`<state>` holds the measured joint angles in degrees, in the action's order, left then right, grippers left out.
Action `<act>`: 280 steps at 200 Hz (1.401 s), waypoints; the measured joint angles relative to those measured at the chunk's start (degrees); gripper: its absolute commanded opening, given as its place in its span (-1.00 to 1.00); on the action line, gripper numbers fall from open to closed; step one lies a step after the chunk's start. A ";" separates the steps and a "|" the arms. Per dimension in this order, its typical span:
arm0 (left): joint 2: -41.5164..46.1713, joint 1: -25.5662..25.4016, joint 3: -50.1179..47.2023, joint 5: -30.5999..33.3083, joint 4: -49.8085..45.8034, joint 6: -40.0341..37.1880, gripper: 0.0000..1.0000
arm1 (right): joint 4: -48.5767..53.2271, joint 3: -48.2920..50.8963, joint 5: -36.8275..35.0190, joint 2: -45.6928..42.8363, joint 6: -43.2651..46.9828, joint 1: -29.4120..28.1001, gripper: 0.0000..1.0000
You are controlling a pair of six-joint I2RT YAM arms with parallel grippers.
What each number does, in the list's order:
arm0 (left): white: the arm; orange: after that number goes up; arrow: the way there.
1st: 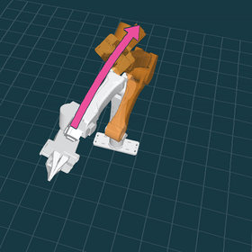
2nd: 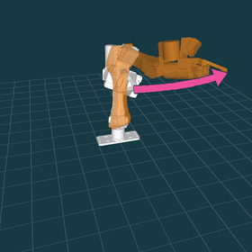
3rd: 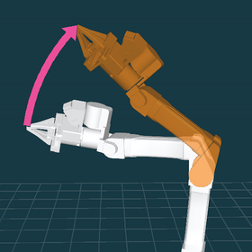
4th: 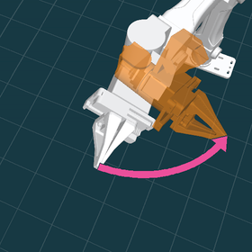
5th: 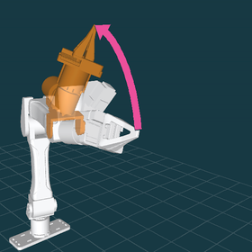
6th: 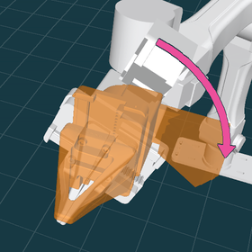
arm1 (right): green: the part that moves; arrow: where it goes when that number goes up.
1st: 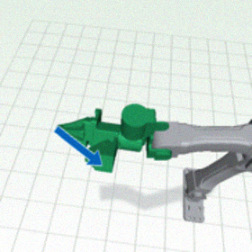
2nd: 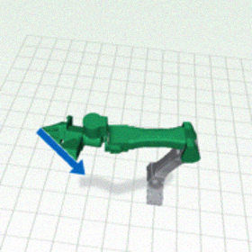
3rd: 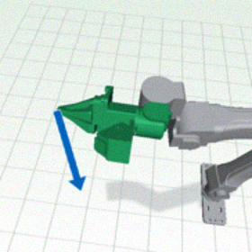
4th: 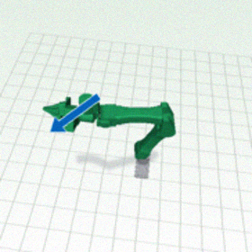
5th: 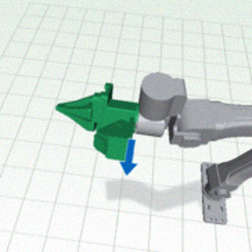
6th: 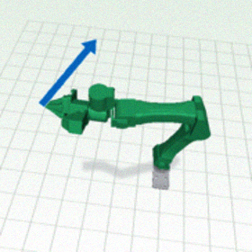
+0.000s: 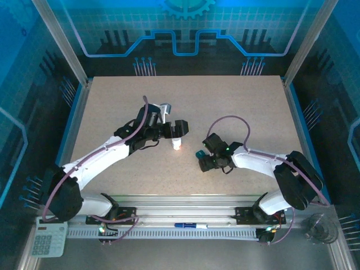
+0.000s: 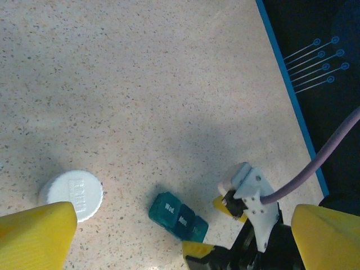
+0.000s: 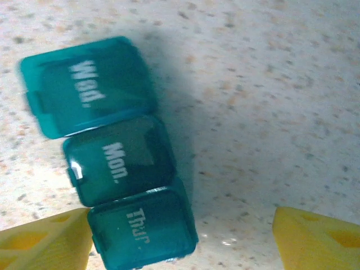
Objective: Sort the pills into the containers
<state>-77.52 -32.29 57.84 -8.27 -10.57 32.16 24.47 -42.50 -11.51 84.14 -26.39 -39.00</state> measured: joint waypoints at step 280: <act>-23.63 -18.45 17.40 24.41 -17.16 -40.74 0.98 | -3.02 2.67 11.80 -2.82 -4.61 16.17 0.69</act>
<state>-101.14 -50.74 75.24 16.14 -27.73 -8.58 21.45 -39.83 0.30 81.32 -31.00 -22.83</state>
